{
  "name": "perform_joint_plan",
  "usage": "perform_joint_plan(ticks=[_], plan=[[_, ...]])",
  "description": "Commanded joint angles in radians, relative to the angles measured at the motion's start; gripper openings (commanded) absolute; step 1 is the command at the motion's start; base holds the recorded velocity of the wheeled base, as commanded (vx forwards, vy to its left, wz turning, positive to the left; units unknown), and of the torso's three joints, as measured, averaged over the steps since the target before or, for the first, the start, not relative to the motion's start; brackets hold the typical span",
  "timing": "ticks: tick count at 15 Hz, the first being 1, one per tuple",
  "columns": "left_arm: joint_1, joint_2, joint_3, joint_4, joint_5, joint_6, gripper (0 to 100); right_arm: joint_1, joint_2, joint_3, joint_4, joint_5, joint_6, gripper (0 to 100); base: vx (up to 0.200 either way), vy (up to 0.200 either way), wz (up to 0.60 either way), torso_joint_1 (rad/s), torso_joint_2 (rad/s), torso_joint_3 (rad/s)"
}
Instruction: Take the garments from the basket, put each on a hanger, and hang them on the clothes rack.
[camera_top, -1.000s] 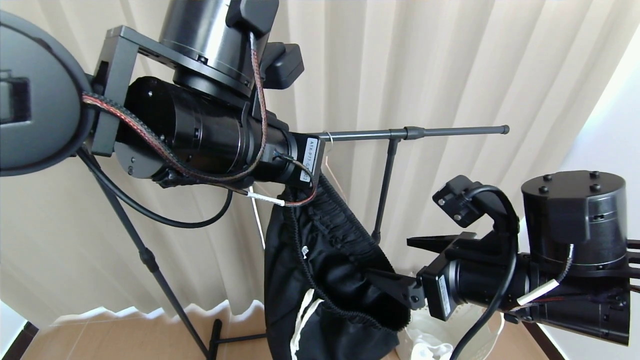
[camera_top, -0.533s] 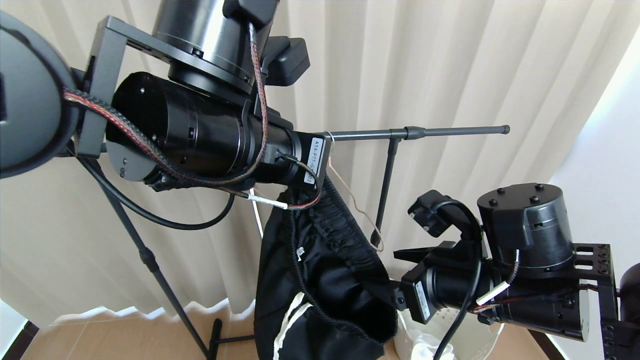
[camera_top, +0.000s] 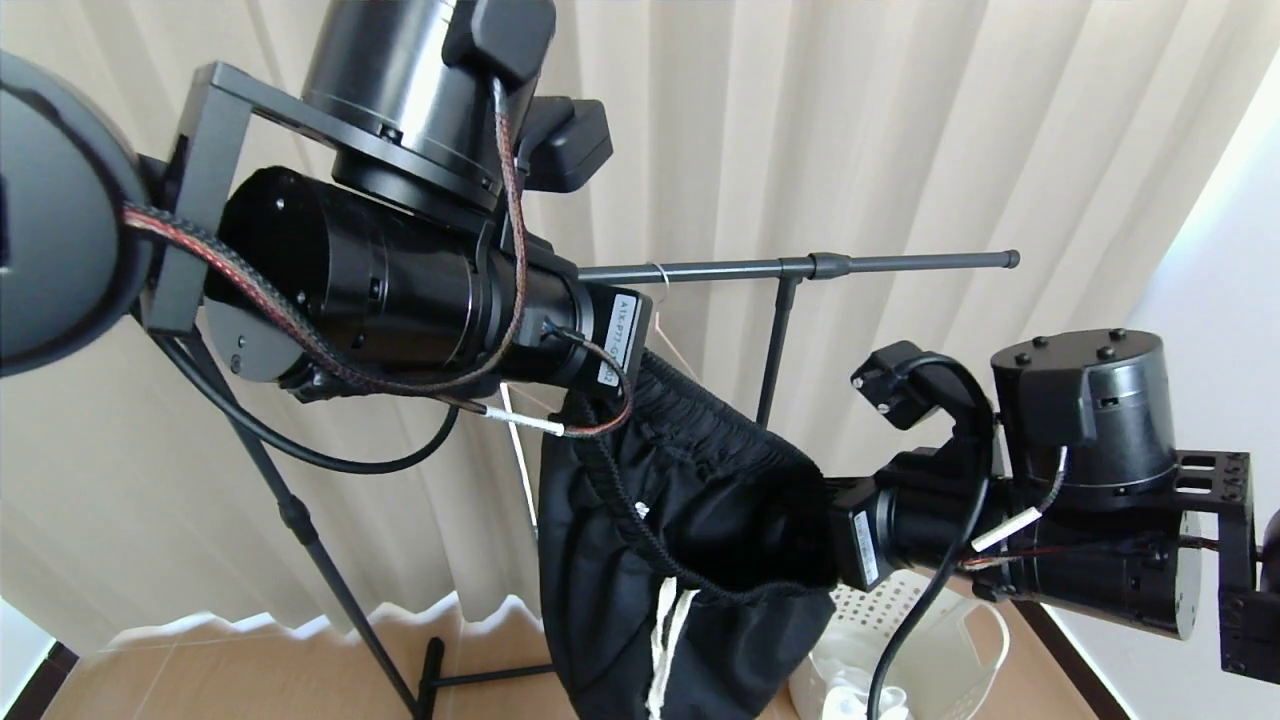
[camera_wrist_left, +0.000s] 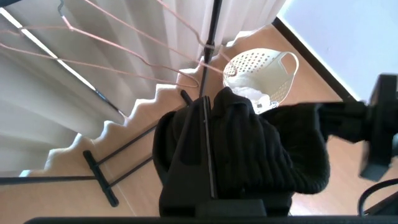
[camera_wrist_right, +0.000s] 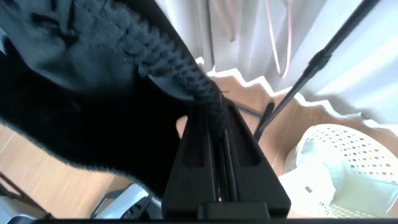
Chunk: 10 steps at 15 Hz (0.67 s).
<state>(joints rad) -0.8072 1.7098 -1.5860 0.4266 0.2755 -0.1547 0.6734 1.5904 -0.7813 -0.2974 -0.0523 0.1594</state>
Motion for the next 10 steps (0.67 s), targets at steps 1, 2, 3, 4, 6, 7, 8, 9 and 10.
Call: perform_joint_plan(ticks=[1,2,3,4,6,7,8,9,10], plan=[[0.026,-0.009,0.063,-0.002,-0.001,0.000,0,-0.057,-0.053,-0.026,0.004,-0.001,-0.001,0,0.000,0.000,0.00,0.000,0.00,0.000],[0.034,-0.009,0.095,-0.002,-0.001,-0.003,0,-0.075,-0.070,-0.032,0.004,-0.001,-0.003,0,0.000,0.000,0.00,0.000,0.00,0.000],[0.042,-0.009,0.127,-0.005,-0.001,-0.003,0,-0.087,-0.081,-0.036,0.008,-0.001,-0.003,0,0.000,0.000,0.00,0.000,0.00,0.000],[0.043,-0.009,0.173,-0.006,-0.002,-0.002,0,-0.095,-0.090,-0.038,0.008,-0.001,-0.003,0,0.000,0.000,0.00,0.000,0.00,0.000],[0.042,-0.009,0.230,-0.008,-0.004,-0.002,100,-0.098,-0.095,-0.044,0.009,-0.001,-0.003,0,0.000,0.000,0.00,0.000,0.00,0.000],[0.042,-0.009,0.241,-0.006,-0.004,-0.002,100,-0.104,-0.096,-0.044,0.009,-0.001,-0.003,0,0.000,0.000,0.00,0.000,0.00,0.000],[0.039,-0.029,0.294,-0.005,-0.007,0.010,100,-0.112,-0.095,-0.046,0.003,-0.003,-0.003,0,0.000,0.000,0.00,0.000,0.00,0.000],[0.039,-0.053,0.337,-0.005,-0.015,0.052,100,-0.123,-0.095,-0.049,0.001,-0.006,-0.003,0,0.000,0.000,0.00,0.000,0.00,0.000],[0.042,-0.084,0.386,-0.005,-0.035,0.107,100,-0.138,-0.095,-0.061,0.006,-0.006,-0.003,0,0.000,0.000,0.00,0.000,0.00,0.000]])
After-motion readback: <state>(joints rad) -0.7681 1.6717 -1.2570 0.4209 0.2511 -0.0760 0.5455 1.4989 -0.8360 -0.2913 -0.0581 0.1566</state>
